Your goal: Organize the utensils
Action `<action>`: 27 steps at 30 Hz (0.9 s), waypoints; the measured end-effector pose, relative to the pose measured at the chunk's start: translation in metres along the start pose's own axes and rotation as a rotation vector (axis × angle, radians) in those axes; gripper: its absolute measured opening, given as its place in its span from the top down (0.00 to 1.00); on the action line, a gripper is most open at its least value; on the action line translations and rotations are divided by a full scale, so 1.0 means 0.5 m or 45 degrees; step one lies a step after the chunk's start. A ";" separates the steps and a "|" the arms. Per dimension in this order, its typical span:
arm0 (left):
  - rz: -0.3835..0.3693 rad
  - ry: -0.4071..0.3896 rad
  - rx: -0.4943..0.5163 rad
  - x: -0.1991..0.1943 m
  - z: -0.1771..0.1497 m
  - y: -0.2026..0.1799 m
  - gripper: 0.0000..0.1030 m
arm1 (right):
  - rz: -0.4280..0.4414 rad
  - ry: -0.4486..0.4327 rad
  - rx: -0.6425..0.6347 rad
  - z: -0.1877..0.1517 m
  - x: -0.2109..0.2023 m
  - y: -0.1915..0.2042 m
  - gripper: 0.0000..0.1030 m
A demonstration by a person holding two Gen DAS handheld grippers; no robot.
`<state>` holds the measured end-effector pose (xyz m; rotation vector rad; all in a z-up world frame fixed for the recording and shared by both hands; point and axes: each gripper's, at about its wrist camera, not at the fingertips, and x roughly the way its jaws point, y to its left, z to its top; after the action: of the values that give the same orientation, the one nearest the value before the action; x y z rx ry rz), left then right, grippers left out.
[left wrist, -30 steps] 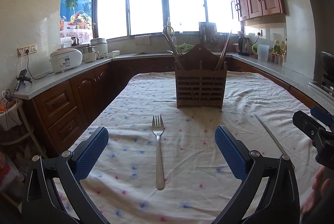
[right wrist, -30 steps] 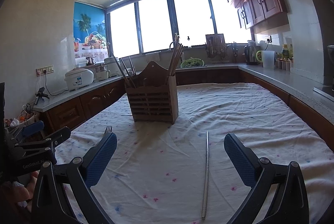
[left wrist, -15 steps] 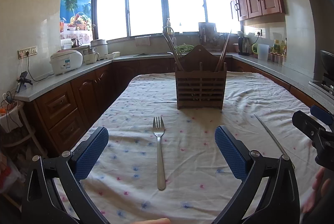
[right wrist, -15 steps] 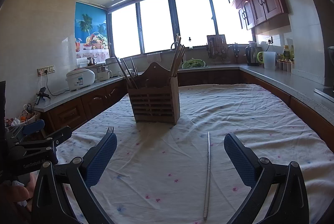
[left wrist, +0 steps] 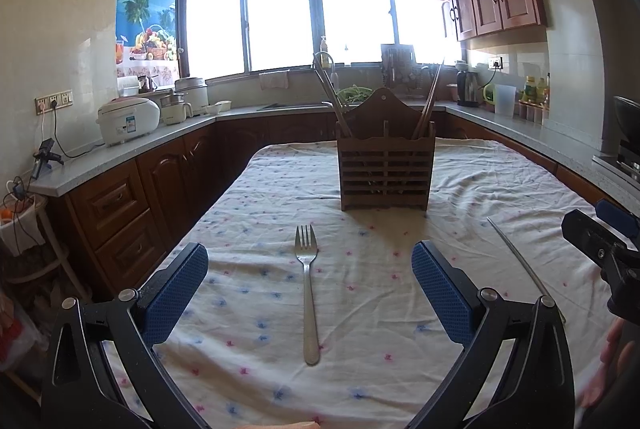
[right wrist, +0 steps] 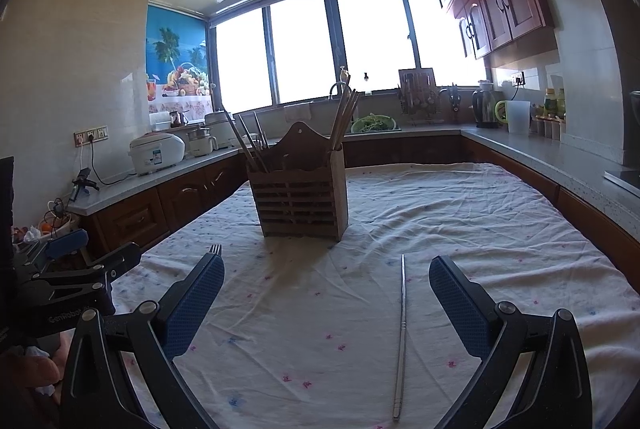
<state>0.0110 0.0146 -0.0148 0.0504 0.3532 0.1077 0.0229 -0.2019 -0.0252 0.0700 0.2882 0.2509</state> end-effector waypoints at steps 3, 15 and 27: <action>-0.002 -0.001 0.003 -0.001 0.002 0.000 0.00 | 0.001 -0.002 0.000 0.001 -0.001 0.001 0.00; -0.004 -0.008 0.010 -0.004 0.003 0.001 0.00 | 0.007 -0.009 -0.002 0.004 -0.007 -0.001 0.00; -0.015 -0.014 0.011 -0.008 0.003 0.002 0.00 | 0.010 -0.007 0.000 0.007 -0.009 -0.001 0.00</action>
<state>0.0077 0.0152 -0.0118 0.0576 0.3428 0.0943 0.0198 -0.2034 -0.0205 0.0718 0.2825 0.2588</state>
